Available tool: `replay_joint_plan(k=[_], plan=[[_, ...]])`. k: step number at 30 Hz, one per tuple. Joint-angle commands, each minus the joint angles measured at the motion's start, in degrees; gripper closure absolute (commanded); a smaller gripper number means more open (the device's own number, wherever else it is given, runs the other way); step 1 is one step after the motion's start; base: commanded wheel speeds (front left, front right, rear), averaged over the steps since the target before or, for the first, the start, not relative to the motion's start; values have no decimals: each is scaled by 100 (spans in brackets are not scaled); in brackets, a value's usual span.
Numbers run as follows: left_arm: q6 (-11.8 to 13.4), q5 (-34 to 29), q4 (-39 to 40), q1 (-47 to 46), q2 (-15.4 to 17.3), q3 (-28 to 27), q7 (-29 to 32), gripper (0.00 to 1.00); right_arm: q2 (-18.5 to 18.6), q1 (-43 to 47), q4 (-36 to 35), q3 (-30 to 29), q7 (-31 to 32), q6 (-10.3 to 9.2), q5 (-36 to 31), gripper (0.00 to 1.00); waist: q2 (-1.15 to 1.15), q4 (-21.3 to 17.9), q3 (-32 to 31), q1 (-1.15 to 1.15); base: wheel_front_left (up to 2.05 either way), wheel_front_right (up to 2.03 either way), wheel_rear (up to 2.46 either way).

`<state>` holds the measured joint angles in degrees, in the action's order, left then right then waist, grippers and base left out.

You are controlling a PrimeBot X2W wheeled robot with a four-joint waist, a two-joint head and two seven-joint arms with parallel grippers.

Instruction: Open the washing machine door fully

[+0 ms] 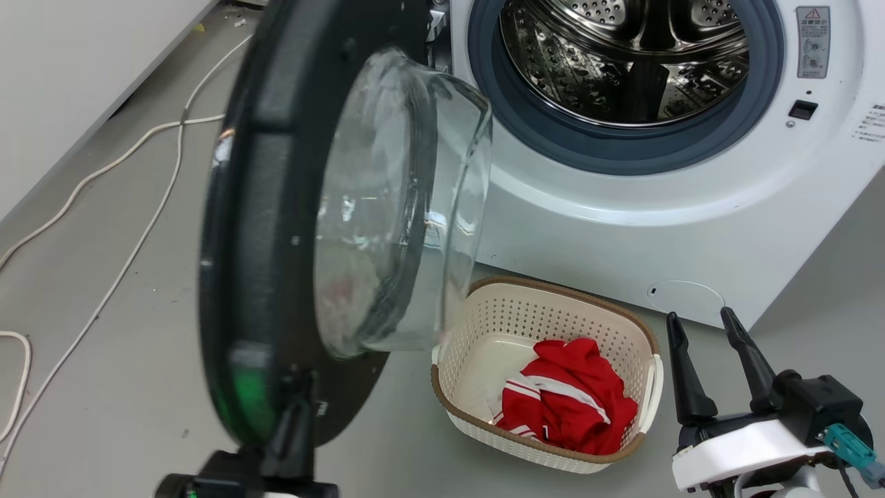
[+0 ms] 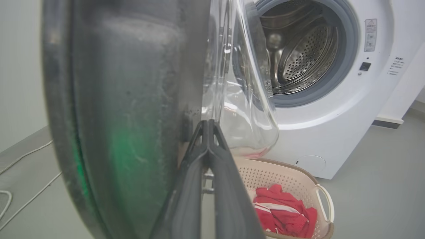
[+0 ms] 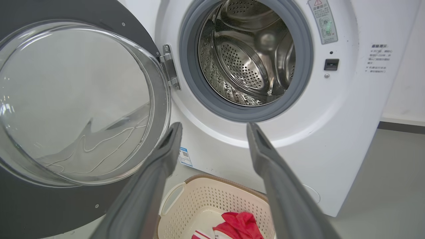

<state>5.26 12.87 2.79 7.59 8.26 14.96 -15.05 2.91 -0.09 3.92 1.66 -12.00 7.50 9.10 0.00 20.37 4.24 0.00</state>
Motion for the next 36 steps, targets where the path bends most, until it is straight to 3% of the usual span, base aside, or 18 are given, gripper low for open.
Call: replay_joint_plan(k=[1,10,16,31,36], plan=[[69,34,-9,-164,74,-221,-18,100,-6,-81,-28,14,25,-2,-4,0,0,-38,26,0,0,0,0],[122,329,-423,-603,318,-1636,-19,100,-6,-181,-146,-26,135,-2,-116,0,0,-238,292,0,0,0,0],[-120,471,-1175,-1096,523,-2465,-12,100,-6,-299,-229,-17,178,-2,-186,0,0,-363,502,0,0,0,0],[-644,-49,-2532,-2230,1044,-3680,-16,100,-6,-477,-360,3,276,-2,-324,0,0,-541,825,0,0,0,0],[-748,-190,-2635,-2294,965,-3949,-16,100,-6,-495,-341,28,267,-2,-319,0,0,-599,825,0,0,0,0]])
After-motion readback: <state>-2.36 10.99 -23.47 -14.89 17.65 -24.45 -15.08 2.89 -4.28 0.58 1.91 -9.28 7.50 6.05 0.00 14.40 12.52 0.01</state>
